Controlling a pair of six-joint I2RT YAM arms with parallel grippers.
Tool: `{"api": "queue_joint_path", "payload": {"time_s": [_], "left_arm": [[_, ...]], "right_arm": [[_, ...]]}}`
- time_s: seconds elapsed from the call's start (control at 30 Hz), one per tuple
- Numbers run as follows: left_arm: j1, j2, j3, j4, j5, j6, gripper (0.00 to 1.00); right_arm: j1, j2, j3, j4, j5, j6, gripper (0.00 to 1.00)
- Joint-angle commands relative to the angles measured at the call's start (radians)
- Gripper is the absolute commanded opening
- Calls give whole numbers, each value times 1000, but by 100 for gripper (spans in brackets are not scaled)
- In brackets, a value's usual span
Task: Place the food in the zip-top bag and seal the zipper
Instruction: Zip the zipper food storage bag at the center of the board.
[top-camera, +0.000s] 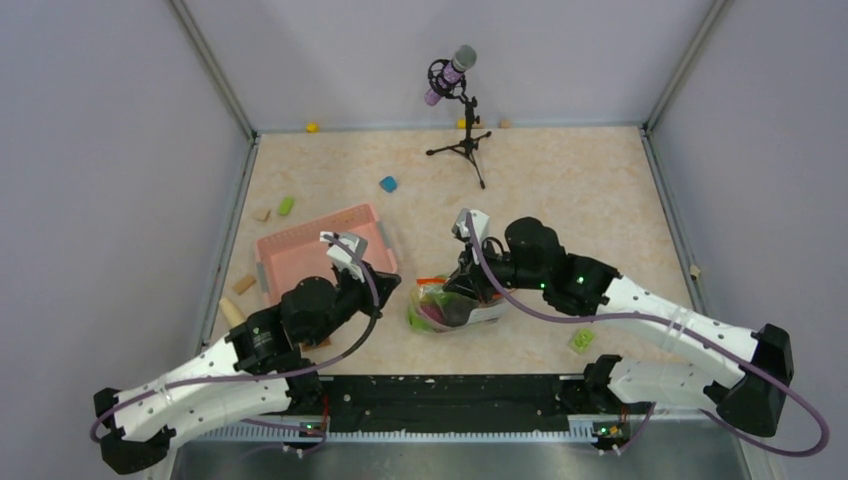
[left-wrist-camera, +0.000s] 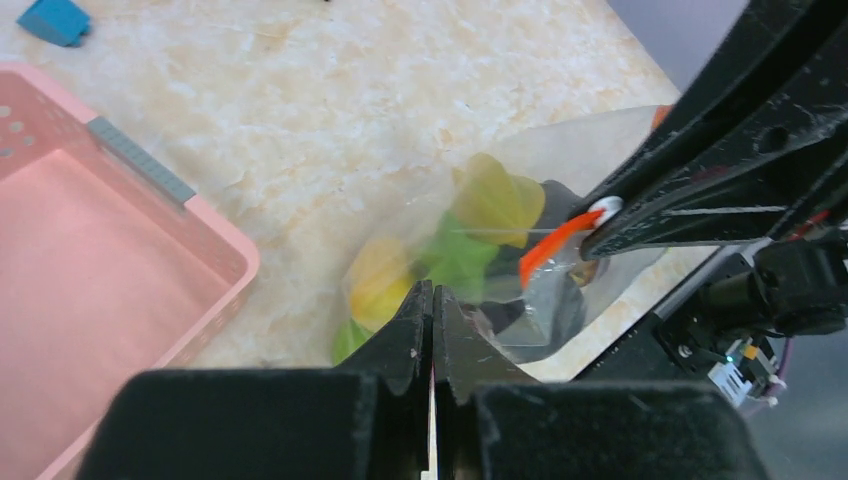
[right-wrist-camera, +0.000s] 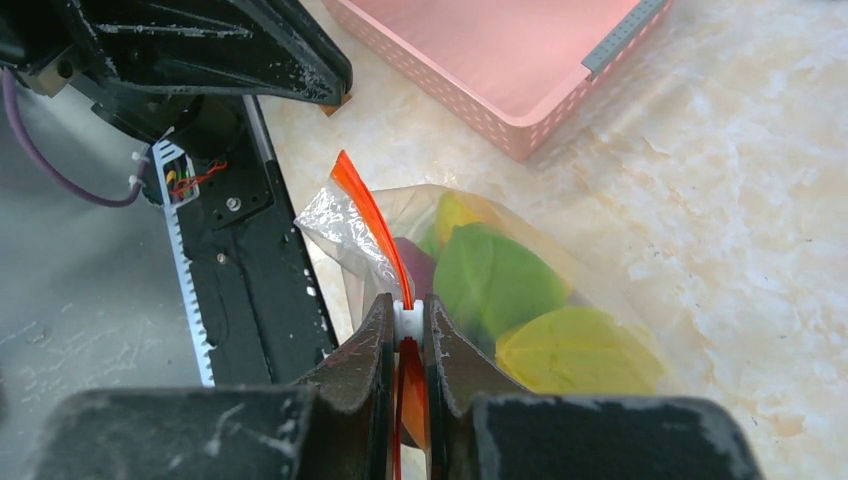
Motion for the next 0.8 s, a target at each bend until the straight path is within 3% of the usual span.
{"api": "queue_joint_path", "payload": {"time_s": [0.0,0.13,0.17,0.27,0.3,0.43,0.67,0.7,0.77], "left_arm": [[3,-7,-6,6,-72,-3,0],[4,1,-11,30,9,22,0],[4,5,-12,47,74,41,16],[4,18,-23,104,284,89,87],[4,21,-28,121,345,99,96],[3,26,-63,201,486,139,97],[4,137,-25,222,436,167,97],[4,157,-16,222,445,170,96],[4,191,4,215,441,171,86]], "right_arm": [[-4,-48,-15,1,42,22,0],[-5,-60,-24,19,32,33,0],[-5,-61,-26,25,24,36,0],[-5,-63,-29,39,1,41,0],[-4,-63,-26,41,-4,41,0],[-5,-65,-25,46,-33,48,0],[-5,-74,-34,66,-118,42,0],[-4,-74,-36,69,-129,42,0],[-5,-73,-37,75,-148,40,0]]}}
